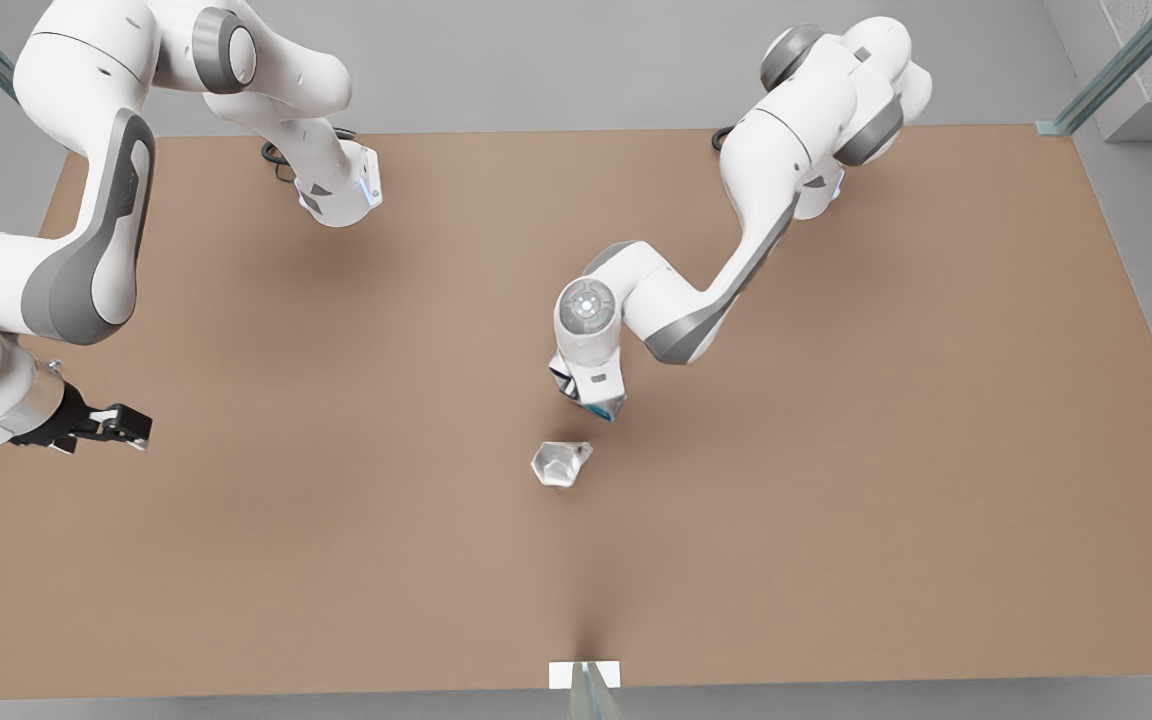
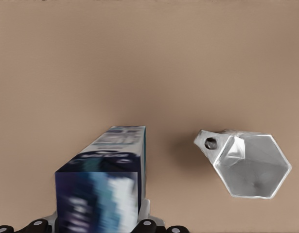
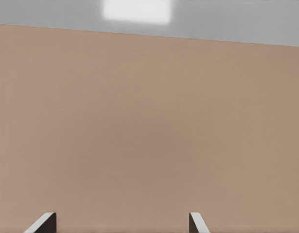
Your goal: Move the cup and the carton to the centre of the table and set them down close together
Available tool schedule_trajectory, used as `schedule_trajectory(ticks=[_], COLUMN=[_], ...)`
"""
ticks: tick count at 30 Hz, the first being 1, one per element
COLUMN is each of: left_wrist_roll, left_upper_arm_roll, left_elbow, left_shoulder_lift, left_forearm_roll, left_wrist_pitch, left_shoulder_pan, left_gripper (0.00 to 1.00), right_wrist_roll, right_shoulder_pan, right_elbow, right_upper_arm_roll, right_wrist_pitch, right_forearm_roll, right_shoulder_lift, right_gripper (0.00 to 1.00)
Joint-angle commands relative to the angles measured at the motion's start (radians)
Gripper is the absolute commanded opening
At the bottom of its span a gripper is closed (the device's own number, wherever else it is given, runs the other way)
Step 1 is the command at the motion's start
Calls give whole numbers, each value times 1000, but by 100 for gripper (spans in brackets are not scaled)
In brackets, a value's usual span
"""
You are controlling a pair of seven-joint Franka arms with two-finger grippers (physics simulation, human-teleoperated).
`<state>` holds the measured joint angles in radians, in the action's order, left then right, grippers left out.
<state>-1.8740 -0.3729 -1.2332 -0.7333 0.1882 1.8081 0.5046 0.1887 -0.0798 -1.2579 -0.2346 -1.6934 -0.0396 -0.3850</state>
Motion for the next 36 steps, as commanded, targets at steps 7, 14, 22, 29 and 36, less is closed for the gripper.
schedule_trajectory(ticks=[7, 14, 22, 29, 36], left_wrist_roll=[-24, -20, -11, -19, -2], left_upper_arm_roll=[-1, -1, -3, -12, -6], left_elbow=[0, -2, -3, -2, -2], left_shoulder_lift=[-8, -6, -5, 8, 74], left_forearm_roll=[48, 48, 46, 33, -61], left_wrist_pitch=[19, 19, 17, 17, -1], left_shoulder_pan=[11, 9, 9, 6, -9], left_gripper=[65, 94, 99, 100, 100], right_wrist_roll=[0, 0, 0, 0, 0], right_shoulder_pan=[0, 0, 0, 0, 0], right_elbow=[0, 0, 0, -2, 0], right_upper_arm_roll=[-5, -5, -5, -5, -5], right_wrist_pitch=[1, 0, -8, -15, -15], right_forearm_roll=[0, 0, 0, 1, 1], right_shoulder_lift=[-2, -5, -3, -6, -5], right_gripper=[100, 100, 100, 100, 100])
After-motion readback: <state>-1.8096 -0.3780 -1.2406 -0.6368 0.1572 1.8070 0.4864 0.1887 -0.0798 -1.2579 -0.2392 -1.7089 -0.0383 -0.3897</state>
